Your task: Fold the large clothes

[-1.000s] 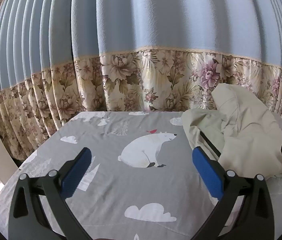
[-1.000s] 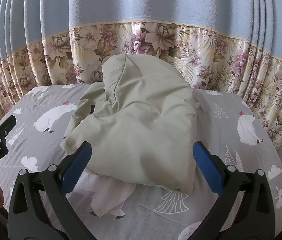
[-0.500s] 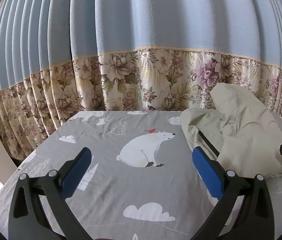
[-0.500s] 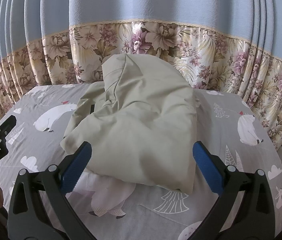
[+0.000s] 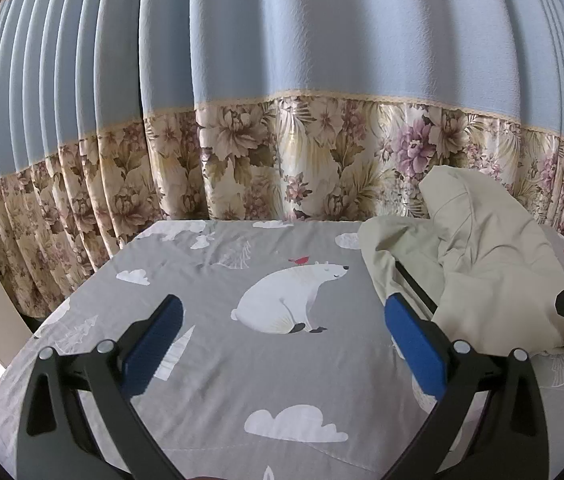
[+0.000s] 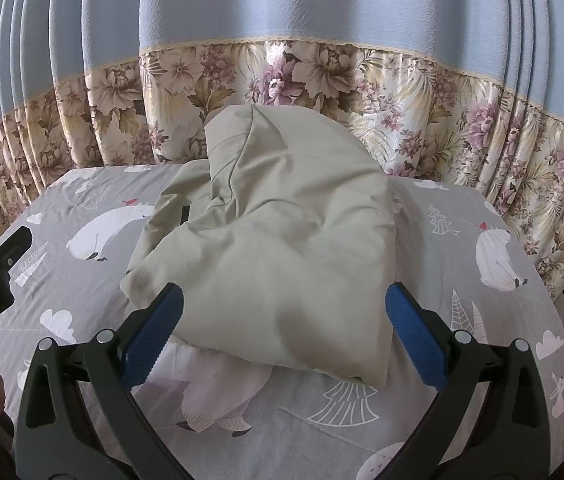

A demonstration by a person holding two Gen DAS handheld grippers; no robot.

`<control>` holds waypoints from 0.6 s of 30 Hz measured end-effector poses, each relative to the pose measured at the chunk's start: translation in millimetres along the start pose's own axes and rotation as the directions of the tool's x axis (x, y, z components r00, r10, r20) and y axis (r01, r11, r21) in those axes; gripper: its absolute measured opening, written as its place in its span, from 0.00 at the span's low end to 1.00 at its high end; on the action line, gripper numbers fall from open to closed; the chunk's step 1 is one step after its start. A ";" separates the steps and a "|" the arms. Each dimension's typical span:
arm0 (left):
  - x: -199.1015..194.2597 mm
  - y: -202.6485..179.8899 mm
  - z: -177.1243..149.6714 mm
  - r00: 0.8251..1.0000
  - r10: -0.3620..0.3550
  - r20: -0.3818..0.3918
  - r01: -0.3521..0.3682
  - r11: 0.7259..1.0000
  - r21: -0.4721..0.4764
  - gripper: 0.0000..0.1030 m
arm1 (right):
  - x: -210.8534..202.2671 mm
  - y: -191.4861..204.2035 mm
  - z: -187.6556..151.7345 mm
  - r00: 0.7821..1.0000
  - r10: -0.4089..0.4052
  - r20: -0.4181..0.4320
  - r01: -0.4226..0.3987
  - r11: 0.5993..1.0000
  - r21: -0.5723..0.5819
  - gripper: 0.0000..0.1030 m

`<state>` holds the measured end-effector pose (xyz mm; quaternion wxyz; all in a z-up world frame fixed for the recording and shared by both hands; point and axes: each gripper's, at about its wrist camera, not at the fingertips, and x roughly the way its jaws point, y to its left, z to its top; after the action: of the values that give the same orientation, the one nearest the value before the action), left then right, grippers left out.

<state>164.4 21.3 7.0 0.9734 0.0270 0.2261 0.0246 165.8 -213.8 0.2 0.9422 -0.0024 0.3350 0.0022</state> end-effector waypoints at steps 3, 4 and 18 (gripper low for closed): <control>0.5 -0.2 0.2 1.000 -0.004 -0.001 0.004 1.000 0.001 0.98 | -0.1 -0.3 -1.0 1.000 -0.001 -0.001 0.001 1.000 -0.001 0.97; 0.4 -0.3 0.3 1.000 -0.004 -0.001 0.004 1.000 0.001 0.98 | 0.3 0.0 -0.3 1.000 0.000 -0.001 0.000 1.000 -0.001 0.97; 2.8 1.2 -0.2 1.000 0.003 -0.017 -0.003 1.000 -0.018 0.98 | 1.1 0.0 -0.8 1.000 0.001 -0.003 -0.001 1.000 -0.002 0.97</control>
<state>166.8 22.7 5.6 0.9716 0.0182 0.2341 0.0284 166.1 -213.8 -1.1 0.9417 -0.0031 0.3365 0.0031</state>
